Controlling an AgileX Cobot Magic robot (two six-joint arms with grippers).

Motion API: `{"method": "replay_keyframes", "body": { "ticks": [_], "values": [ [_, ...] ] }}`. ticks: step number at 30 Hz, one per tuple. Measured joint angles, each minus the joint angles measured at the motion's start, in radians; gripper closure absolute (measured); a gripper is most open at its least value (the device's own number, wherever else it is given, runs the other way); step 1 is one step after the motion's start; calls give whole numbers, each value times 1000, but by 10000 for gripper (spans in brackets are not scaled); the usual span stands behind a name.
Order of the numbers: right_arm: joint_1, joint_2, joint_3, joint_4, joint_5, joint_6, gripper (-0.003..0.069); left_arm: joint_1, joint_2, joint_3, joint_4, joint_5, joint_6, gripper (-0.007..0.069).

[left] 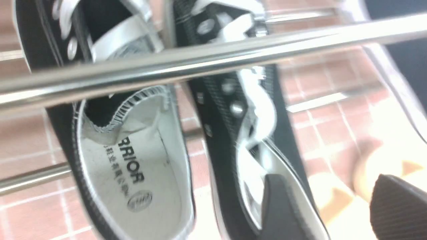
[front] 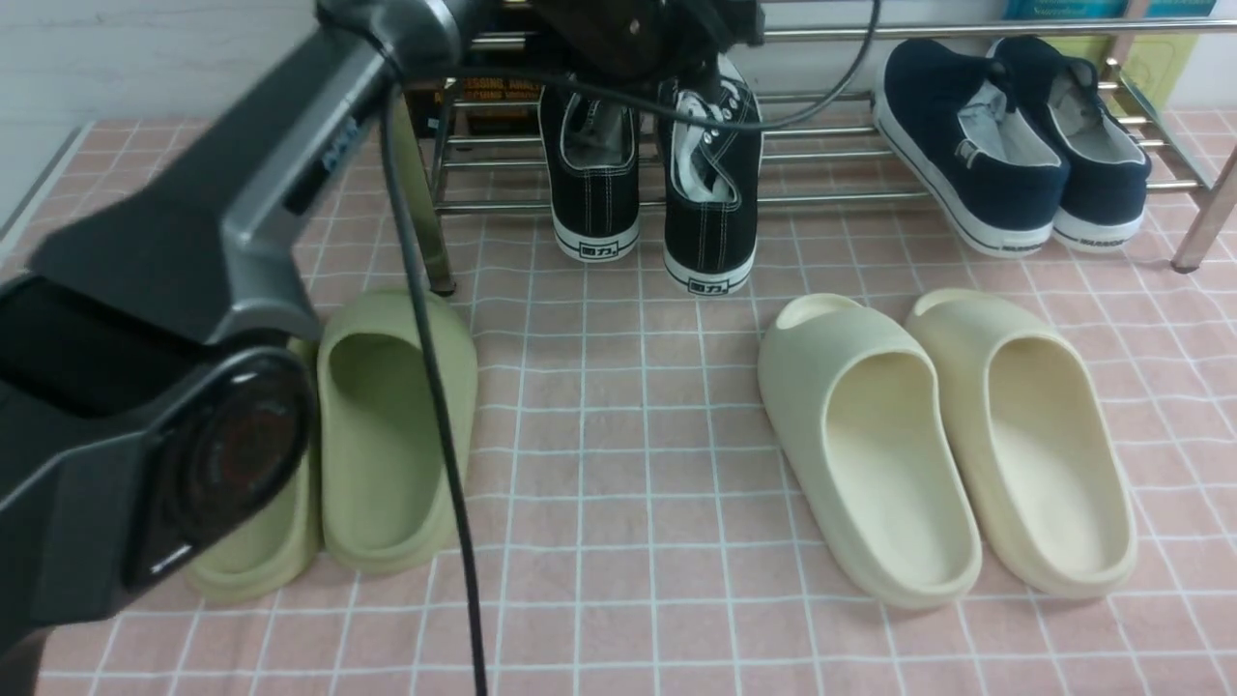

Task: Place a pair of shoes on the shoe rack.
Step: Use the left arm to put a shoe into the shoe rack

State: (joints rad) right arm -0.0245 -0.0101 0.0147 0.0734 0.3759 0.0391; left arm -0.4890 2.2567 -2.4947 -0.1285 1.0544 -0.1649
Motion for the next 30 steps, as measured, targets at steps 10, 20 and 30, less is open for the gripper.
{"method": "replay_keyframes", "body": {
  "ticks": [10, 20, 30],
  "values": [
    [0, 0, 0, 0, 0, 0, 419, -111, 5, 116, 30, 181, 140, 610],
    [0, 0, 0, 0, 0, 0, 419, -201, 121, 170, 239, 177, 130, 622],
    [0, 0, 0, 2, 0, 0, 419, -204, 148, 176, 465, -49, -111, 622]
  ]
}}
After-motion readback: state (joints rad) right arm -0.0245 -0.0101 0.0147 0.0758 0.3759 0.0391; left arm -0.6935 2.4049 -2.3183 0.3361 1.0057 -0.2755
